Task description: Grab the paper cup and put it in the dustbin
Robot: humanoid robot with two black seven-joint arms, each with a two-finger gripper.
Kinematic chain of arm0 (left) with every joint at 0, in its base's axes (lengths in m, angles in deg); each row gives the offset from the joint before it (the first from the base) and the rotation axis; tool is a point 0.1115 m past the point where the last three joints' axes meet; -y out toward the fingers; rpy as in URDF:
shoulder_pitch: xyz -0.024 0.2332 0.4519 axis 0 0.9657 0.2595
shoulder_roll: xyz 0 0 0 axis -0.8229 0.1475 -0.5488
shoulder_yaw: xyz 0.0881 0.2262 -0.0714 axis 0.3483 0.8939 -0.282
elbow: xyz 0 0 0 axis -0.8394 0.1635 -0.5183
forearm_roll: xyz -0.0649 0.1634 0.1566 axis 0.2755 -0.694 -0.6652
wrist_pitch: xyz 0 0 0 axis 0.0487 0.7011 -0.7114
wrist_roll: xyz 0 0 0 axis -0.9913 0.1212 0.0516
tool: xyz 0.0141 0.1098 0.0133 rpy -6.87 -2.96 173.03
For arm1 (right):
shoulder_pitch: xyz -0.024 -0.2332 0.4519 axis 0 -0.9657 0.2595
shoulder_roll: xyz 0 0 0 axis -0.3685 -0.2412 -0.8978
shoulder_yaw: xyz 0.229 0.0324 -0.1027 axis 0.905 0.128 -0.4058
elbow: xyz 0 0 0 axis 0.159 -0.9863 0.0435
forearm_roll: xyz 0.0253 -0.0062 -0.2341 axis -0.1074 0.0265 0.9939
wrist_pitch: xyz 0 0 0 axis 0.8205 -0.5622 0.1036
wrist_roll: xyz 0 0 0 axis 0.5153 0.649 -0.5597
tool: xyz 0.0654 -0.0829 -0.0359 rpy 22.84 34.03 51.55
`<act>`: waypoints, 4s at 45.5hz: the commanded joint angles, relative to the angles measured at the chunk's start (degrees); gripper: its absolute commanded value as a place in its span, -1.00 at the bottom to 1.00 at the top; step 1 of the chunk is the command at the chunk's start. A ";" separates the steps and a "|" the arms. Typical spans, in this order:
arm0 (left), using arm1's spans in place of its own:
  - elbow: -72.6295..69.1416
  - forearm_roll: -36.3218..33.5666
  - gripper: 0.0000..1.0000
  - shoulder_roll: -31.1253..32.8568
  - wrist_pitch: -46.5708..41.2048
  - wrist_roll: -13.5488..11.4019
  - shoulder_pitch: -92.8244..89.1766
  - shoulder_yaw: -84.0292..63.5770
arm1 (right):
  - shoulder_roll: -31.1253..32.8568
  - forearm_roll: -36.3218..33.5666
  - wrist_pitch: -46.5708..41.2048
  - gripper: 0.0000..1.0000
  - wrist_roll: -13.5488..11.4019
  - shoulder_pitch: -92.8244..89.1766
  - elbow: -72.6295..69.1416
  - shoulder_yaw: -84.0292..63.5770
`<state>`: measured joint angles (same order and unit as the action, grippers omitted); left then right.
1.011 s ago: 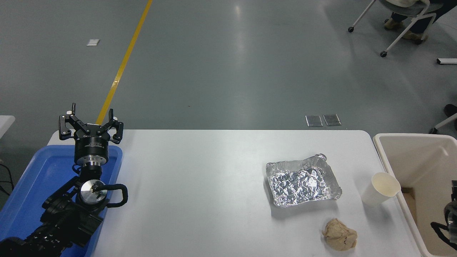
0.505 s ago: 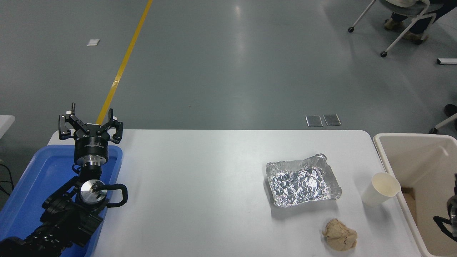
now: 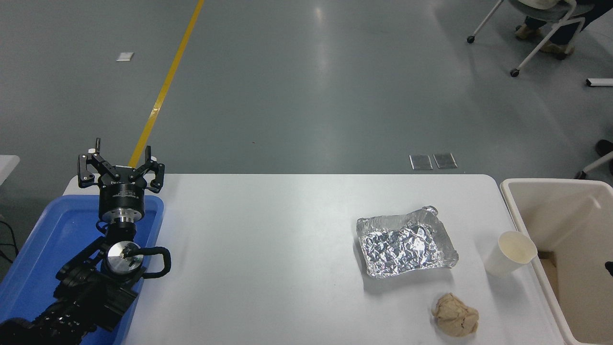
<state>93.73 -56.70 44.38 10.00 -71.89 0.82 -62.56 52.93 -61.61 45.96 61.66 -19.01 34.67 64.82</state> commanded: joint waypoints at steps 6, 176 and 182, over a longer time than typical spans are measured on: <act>0.05 -0.09 0.98 0.00 0.08 0.08 -0.03 -0.01 | 3.81 0.95 -3.16 1.00 0.33 32.88 -24.29 -40.00; 0.05 0.00 0.98 -0.09 0.08 0.08 0.05 0.08 | -12.63 16.51 -14.94 -1.00 3.23 18.31 -23.35 -47.66; 0.05 0.00 0.98 -0.09 0.00 0.08 0.05 0.08 | -12.45 16.43 -14.50 -1.00 3.23 18.40 -22.73 -47.57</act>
<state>93.78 -56.70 44.29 10.08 -71.81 0.88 -62.49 40.81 -45.04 30.69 64.93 0.49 10.02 16.47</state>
